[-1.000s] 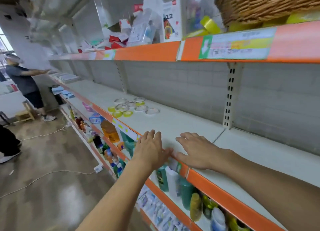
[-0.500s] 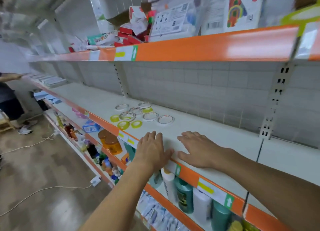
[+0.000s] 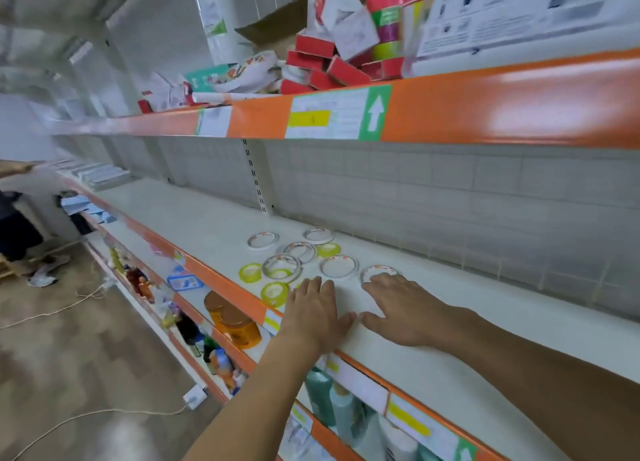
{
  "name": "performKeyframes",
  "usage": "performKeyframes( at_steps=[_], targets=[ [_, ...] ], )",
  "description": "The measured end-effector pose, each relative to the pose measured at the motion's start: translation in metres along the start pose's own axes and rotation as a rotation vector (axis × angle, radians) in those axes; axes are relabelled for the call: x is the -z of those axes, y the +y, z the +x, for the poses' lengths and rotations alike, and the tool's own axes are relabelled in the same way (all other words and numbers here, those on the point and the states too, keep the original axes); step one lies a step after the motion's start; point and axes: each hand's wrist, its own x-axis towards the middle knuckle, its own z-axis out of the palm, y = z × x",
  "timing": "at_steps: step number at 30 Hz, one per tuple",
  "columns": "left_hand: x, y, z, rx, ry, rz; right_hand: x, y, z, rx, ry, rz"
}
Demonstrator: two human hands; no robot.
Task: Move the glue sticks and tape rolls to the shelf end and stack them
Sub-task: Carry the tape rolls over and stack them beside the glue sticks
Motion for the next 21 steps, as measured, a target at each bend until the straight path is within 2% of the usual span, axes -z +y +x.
performKeyframes(
  at_steps=[5,11,21],
  targets=[
    [-0.002,-0.035,0.043,-0.002,-0.005,0.006,-0.004,-0.004,0.05,-0.041,0.012,0.003],
    [-0.013,-0.06,0.082,-0.048,-0.023,-0.01,-0.013,-0.004,0.075,-0.176,0.015,0.027],
    [-0.042,-0.062,0.141,-0.227,-0.061,-0.05,-0.055,0.005,0.078,-0.467,0.229,0.135]
  ],
)
